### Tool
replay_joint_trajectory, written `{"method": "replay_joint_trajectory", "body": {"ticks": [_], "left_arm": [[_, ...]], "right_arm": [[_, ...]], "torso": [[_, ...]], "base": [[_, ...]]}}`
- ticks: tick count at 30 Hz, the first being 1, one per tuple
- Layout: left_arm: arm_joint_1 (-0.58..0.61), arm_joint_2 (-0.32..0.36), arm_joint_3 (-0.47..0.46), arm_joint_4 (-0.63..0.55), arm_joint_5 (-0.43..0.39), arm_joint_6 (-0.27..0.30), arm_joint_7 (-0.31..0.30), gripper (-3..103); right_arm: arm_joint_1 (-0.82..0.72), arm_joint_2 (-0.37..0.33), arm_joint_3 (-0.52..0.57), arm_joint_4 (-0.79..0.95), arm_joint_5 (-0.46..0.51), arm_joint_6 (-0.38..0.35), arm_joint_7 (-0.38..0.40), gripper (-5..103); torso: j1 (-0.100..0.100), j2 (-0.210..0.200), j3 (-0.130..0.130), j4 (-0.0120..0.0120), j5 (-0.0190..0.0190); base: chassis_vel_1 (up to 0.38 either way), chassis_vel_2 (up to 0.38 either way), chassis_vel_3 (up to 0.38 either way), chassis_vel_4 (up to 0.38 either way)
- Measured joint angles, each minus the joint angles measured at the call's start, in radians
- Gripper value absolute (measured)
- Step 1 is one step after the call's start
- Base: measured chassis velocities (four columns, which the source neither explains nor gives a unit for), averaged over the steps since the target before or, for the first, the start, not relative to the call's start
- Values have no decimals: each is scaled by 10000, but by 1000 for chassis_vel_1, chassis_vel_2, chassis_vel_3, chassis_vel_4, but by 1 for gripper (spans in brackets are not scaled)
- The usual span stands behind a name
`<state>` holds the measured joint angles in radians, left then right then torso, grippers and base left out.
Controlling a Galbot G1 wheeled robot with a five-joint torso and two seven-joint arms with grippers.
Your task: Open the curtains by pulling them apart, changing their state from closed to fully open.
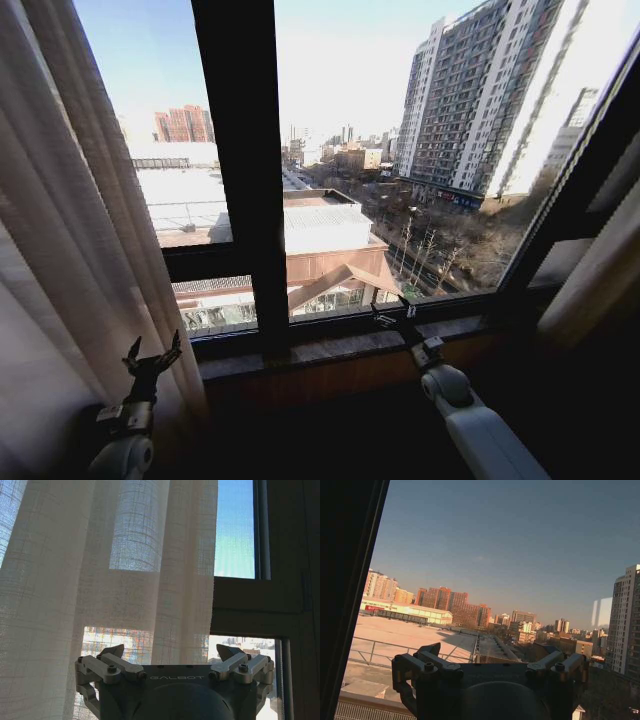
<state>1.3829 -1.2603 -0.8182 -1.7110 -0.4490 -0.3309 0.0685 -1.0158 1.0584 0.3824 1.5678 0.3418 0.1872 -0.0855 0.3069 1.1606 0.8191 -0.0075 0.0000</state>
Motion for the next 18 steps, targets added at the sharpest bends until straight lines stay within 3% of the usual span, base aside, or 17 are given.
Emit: {"method": "replay_joint_trajectory", "body": {"ticks": [18], "left_arm": [[0,0,0,0,0,0,0,100]], "right_arm": [[0,0,0,1,0,0,0,100]], "torso": [[0,0,0,0,0]], "base": [[0,0,0,0]]}}
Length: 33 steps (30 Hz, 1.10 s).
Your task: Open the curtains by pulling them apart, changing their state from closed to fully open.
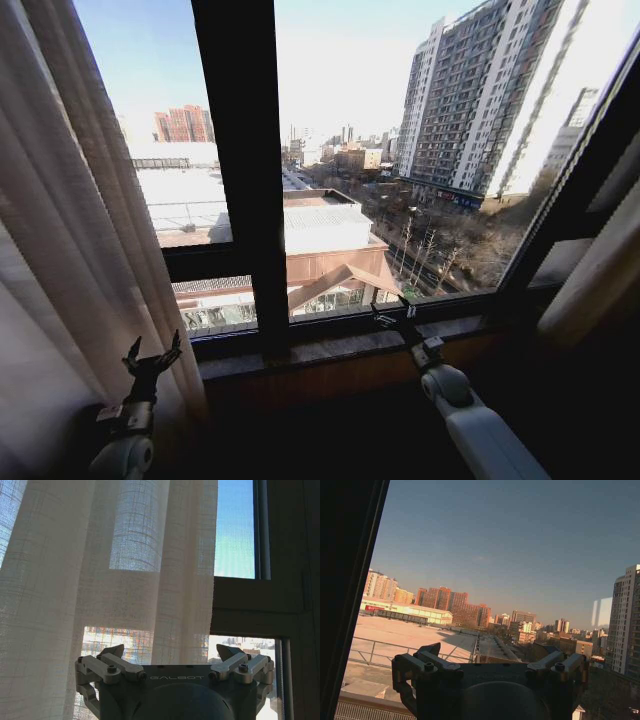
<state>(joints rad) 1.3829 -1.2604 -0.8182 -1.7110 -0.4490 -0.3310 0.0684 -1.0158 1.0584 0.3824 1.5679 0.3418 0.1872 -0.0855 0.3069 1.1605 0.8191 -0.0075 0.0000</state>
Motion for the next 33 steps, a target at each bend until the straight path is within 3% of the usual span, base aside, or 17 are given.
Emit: {"method": "replay_joint_trajectory", "body": {"ticks": [4,7,11,12,16,17,19,22,25,28,33], "left_arm": [[-30,-1,18,0,0,32,-2,100],[-325,-22,212,0,12,447,-137,100],[-1264,-106,847,-16,67,1792,-589,100],[-1264,-106,847,-16,67,1792,-589,100],[-1923,-163,1294,-38,111,2751,-917,100],[-2314,-194,1561,-47,136,3315,-1109,100],[-2512,-211,1694,-50,146,3604,-1208,100],[-3277,-275,2213,-69,196,4699,-1577,100],[-3578,-301,2413,-81,214,5140,-1723,100],[-4334,-367,2926,-95,260,6216,-2092,100],[-4696,-399,3170,-114,281,6748,-2261,100]], "right_arm": [[0,0,0,0,0,0,0,100],[0,0,0,0,0,0,0,100],[0,0,0,-1,0,0,0,100],[0,0,0,-1,0,0,0,100],[1,0,0,0,0,0,0,100],[0,0,0,0,0,0,0,100],[0,0,0,0,0,0,0,100],[1,0,0,0,0,0,0,100],[0,0,0,0,0,0,0,100],[0,0,0,0,0,0,0,100],[0,0,0,0,0,0,0,100]], "torso": [[0,0,0,2,0],[0,0,0,4,0],[1,-1,0,-3,0],[1,-1,0,-3,0],[0,0,0,-1,1],[0,0,1,-1,0],[0,0,1,0,1],[1,-1,1,-1,2],[1,0,1,-1,1],[1,-1,1,0,0],[1,-1,1,-3,1]], "base": [[0,0,0,0],[0,0,0,0],[0,0,0,0],[0,0,0,0],[0,0,0,0],[0,0,0,0],[0,0,0,0],[0,0,0,0],[0,0,0,0],[0,0,0,0],[0,0,0,0]]}}
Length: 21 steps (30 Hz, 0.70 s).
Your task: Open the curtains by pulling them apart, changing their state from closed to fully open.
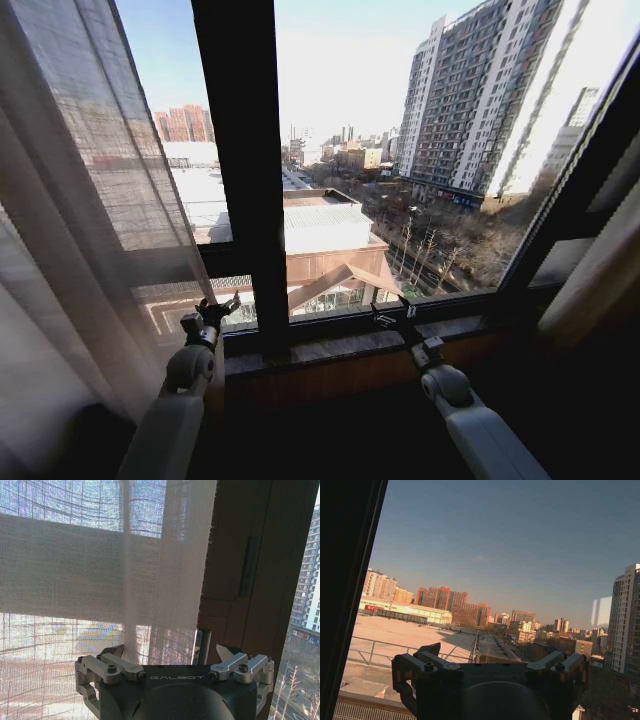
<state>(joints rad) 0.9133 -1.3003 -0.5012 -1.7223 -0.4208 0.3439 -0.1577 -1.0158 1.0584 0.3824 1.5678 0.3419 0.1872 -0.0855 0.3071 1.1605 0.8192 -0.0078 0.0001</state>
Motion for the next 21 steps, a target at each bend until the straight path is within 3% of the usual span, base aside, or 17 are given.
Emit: {"method": "replay_joint_trajectory", "body": {"ticks": [8,9,12,14,16,18,21], "left_arm": [[-11,43,1,138,129,-127,-10,100],[96,243,-174,600,491,-829,10,100],[185,362,-287,891,707,-1280,61,100],[299,460,-486,1170,791,-2095,646,100],[330,478,-531,1234,812,-2334,815,100],[546,536,-731,1426,884,-3202,1248,100],[787,535,-894,1416,882,-3506,1339,100]], "right_arm": [[1,0,0,0,0,0,0,100],[0,-1,0,0,0,0,0,100],[0,0,1,-2,0,0,1,100],[0,0,0,-1,0,0,0,100],[0,0,0,-1,0,0,0,100],[1,0,0,-1,0,0,1,100],[0,-1,0,-1,0,0,1,100]], "torso": [[-1,0,-2,2,-2],[0,0,-1,-3,0],[0,0,0,8,-3],[0,0,-1,8,-3],[0,1,-1,3,-4],[0,0,-1,0,-2],[0,0,-1,1,0]], "base": [[0,0,0,0],[0,0,0,0],[0,0,0,0],[0,0,0,0],[0,0,0,0],[0,0,0,0],[0,0,0,0]]}}
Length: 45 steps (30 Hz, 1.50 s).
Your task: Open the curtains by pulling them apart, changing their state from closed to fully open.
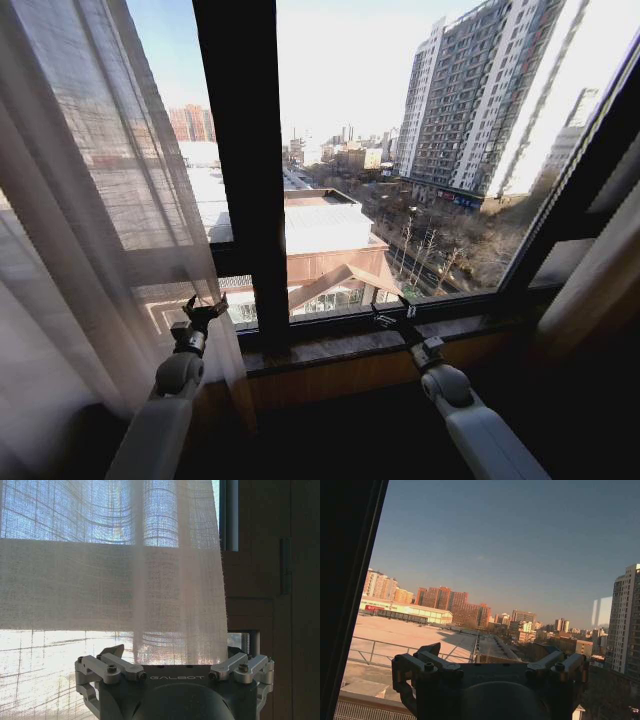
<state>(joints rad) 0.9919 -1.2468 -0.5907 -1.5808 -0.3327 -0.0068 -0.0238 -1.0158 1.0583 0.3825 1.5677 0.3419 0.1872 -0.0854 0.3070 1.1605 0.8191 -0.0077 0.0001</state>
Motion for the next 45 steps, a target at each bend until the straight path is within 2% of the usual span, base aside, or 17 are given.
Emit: {"method": "replay_joint_trajectory", "body": {"ticks": [3,7,21,25,26,28,29,31,34,41,43,45], "left_arm": [[641,-84,-394,-330,35,-271,20,100],[1156,-104,-711,-619,58,-292,-112,100],[1626,-66,-1041,-718,-25,-284,-49,101],[1638,-16,-1106,-713,-66,-284,-23,97],[1636,50,-1151,-657,-154,-287,-9,89],[1632,72,-1157,-639,-191,-288,1,89],[1610,133,-1163,-598,-291,-298,30,86],[1576,189,-1165,-557,-361,-327,53,93],[1561,244,-1184,-553,-424,-341,68,94],[1596,496,-1295,-502,-498,-343,91,94],[1599,507,-1307,-495,-501,-343,112,97],[1601,509,-1332,-490,-503,-355,178,94]], "right_arm": [[0,0,0,0,0,0,0,100],[0,0,0,1,0,0,0,100],[0,1,0,2,0,0,0,100],[0,0,0,2,0,0,0,100],[0,0,0,1,0,0,0,100],[0,1,0,1,0,0,0,100],[0,0,0,1,0,0,0,100],[0,0,0,2,0,0,0,100],[0,0,0,2,0,0,0,100],[0,0,0,2,0,0,0,100],[-1,0,0,2,0,0,0,100],[0,1,0,2,0,0,0,100]], "torso": [[0,0,-1,3,-3],[-1,1,-1,4,-2],[-2,1,-1,0,-1],[-1,1,-1,2,-1],[-1,1,-1,2,-1],[-1,1,-1,3,-2],[-1,0,-1,2,-1],[-1,1,-1,1,-2],[-1,1,-1,1,-1],[-1,1,-1,3,-1],[-1,1,-1,3,-1],[-1,1,-1,3,-1]], "base": [[0,0,0,0],[0,0,0,0],[0,0,0,0],[0,0,0,0],[0,0,0,0],[0,0,0,0],[0,0,0,0],[0,0,0,0],[0,0,0,0],[0,0,0,0],[0,0,0,0],[0,0,0,0]]}}
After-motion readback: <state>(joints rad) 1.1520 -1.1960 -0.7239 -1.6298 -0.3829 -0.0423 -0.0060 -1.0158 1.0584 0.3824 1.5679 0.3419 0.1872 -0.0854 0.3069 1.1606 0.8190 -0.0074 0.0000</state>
